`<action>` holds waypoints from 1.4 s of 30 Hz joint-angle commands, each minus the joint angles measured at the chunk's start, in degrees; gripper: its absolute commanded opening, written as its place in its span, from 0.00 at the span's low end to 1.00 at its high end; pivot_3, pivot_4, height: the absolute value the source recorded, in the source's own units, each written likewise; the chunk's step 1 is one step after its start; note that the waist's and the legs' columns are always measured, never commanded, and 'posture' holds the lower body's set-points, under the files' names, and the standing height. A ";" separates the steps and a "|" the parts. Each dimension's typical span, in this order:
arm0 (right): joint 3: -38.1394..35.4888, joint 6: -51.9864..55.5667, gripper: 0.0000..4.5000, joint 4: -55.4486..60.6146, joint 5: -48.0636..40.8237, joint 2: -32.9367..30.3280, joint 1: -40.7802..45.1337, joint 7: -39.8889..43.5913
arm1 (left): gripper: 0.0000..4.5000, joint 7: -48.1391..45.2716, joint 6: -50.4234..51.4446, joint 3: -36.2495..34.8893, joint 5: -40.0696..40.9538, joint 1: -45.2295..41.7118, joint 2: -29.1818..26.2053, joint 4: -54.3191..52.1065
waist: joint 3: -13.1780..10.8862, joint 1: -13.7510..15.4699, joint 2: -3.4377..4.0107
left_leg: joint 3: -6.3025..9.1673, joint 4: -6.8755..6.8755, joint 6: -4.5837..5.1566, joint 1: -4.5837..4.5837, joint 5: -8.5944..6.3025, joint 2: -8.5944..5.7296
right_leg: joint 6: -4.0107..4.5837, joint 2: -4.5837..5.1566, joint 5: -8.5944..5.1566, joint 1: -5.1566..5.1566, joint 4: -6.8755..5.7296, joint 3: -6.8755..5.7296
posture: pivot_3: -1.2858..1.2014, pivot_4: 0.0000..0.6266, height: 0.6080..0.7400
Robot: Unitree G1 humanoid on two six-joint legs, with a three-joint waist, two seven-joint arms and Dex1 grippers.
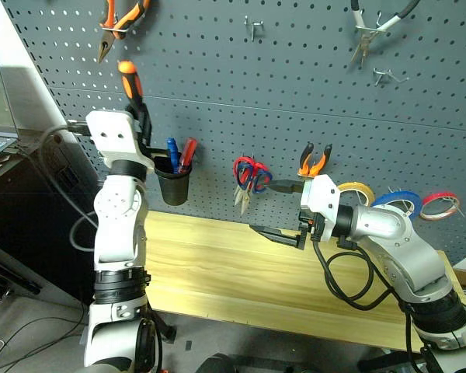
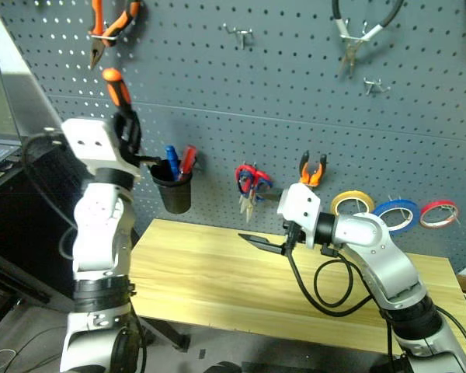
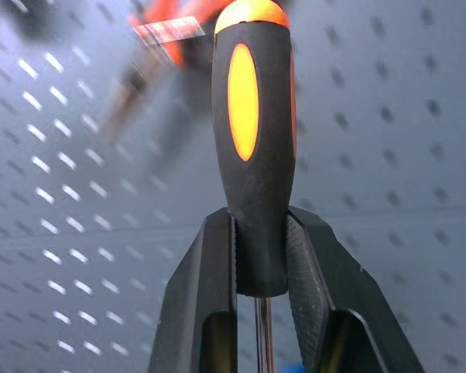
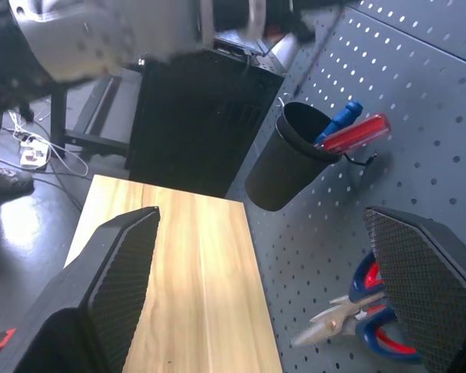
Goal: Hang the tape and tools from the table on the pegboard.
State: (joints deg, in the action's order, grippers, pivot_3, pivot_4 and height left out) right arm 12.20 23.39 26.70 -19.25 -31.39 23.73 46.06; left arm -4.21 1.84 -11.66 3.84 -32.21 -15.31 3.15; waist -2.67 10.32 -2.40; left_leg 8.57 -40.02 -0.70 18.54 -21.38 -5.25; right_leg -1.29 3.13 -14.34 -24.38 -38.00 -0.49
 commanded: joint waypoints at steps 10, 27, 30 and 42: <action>-4.71 7.68 1.00 9.26 -4.67 -1.49 -2.00 -3.20 | 0.20 3.02 -6.38 2.15 -2.96 -0.12 2.31 4.64 | 0.01 -3.33 0.01 | 0.01 -0.02 0.00 -0.01 0.00 0.00 | 0.01 0.02 0.01 0.02 -0.02 0.02 | 0.55 0.05 1.00; -6.91 11.06 1.00 12.00 -7.25 -3.32 -4.38 -4.63 | 0.81 -2.46 2.27 5.60 1.89 5.24 2.59 -15.73 | 0.06 -6.04 0.12 | 0.08 -0.03 0.00 -0.12 0.00 0.00 | 0.01 0.04 0.01 0.18 0.00 0.00 | 0.55 0.06 1.00; -8.32 11.33 1.00 12.26 -7.85 -4.30 -5.79 -4.50 | 0.81 -5.78 5.99 6.74 2.99 13.14 0.96 -21.29 | 0.39 -6.16 0.65 | 0.01 0.03 0.01 -0.18 0.00 -0.02 | 0.01 0.04 0.01 0.21 0.04 0.09 | 0.55 0.06 1.00; -9.12 6.61 1.00 8.71 -2.40 -0.21 -15.65 -11.80 | 0.81 0.52 16.59 6.90 -6.34 27.53 0.01 -17.53 | 0.44 -4.28 1.00 | 0.22 0.12 0.00 -0.86 0.00 -0.02 | -0.04 -0.06 0.00 0.94 0.06 0.05 | 0.56 0.04 1.00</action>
State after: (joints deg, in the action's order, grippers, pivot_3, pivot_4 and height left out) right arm 3.60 31.94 36.17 -23.19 -32.18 8.28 36.83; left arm -4.28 18.25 -4.52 -2.28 -3.17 -15.58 -14.53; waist -2.23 6.04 -1.40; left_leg 8.80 -39.90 -0.71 17.68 -21.38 -5.26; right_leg -1.32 3.07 -14.34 -23.44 -37.96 -0.44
